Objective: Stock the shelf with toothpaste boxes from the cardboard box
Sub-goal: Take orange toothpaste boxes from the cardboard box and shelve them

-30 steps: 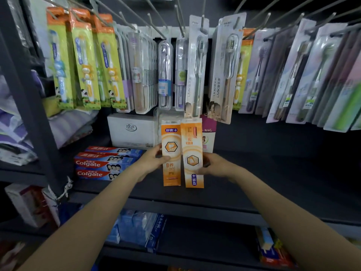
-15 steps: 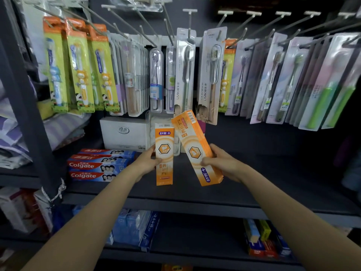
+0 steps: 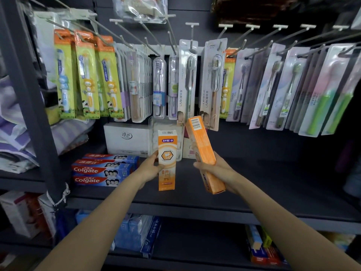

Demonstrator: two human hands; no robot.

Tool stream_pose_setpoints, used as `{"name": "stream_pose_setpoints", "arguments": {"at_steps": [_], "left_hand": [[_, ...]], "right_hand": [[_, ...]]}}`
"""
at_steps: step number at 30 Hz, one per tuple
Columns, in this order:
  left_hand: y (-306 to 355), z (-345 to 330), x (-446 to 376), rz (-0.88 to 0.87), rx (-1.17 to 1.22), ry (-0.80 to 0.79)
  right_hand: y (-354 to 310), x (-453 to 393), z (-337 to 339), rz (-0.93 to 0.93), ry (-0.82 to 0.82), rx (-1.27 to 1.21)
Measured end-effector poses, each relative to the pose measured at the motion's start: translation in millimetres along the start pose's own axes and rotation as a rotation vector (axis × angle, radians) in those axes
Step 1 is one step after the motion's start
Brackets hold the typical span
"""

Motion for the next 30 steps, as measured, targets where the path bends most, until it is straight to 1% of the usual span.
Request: {"name": "stream_pose_setpoints", "arguments": {"at_steps": [1, 2, 4, 6, 8, 11, 12, 14, 16, 19, 22, 24, 28, 30], "left_hand": [[0, 0, -1, -0.002, -0.006, 0.003], [-1, 0, -1, -0.003, -0.010, 0.006], [-2, 2, -3, 0.000, -0.010, 0.011], [-3, 3, -5, 0.012, -0.012, 0.016], [-4, 4, -7, 0.023, -0.016, 0.018], [-4, 3, -10, 0.030, -0.007, 0.014], [-4, 3, -10, 0.031, -0.007, 0.012], [-5, 4, -11, 0.033, -0.019, 0.009], [-6, 5, -11, 0.032, -0.030, 0.009], [-6, 6, -8, 0.030, -0.032, 0.000], [-5, 8, -6, 0.019, -0.017, -0.016], [-5, 10, -6, 0.013, -0.006, -0.028], [-6, 18, -8, 0.034, 0.030, -0.049], [-5, 21, -9, 0.036, 0.031, -0.058]], "right_hand": [[0, 0, -2, 0.012, 0.034, 0.060], [1, -2, -5, 0.025, 0.089, 0.200], [5, -3, -12, 0.045, 0.262, 0.604], [10, -3, -18, 0.011, 0.449, 0.911], [15, -4, -22, -0.006, 0.553, 1.064], [19, -6, -25, 0.043, 0.712, 1.164], [17, -6, -25, 0.054, 0.741, 1.161], [12, -5, -24, 0.036, 0.660, 1.042], [13, -8, -26, 0.027, 0.531, 0.836], [19, -10, -32, 0.061, 0.451, 0.620], [26, -16, -42, 0.020, 0.301, 0.382], [28, -20, -48, -0.002, 0.228, 0.226], [29, -29, -54, -0.057, 0.160, 0.091], [27, -35, -54, -0.039, 0.183, 0.113]]}}
Point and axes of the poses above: each hand's wrist, its own x-axis away from the middle knuckle, its own z-axis out of the back of the hand, y = z × x, the point moved 1 cm from there along -x, towards the middle knuckle, and after that the axes turned 10 degrees about x, right-handed, at the moved point
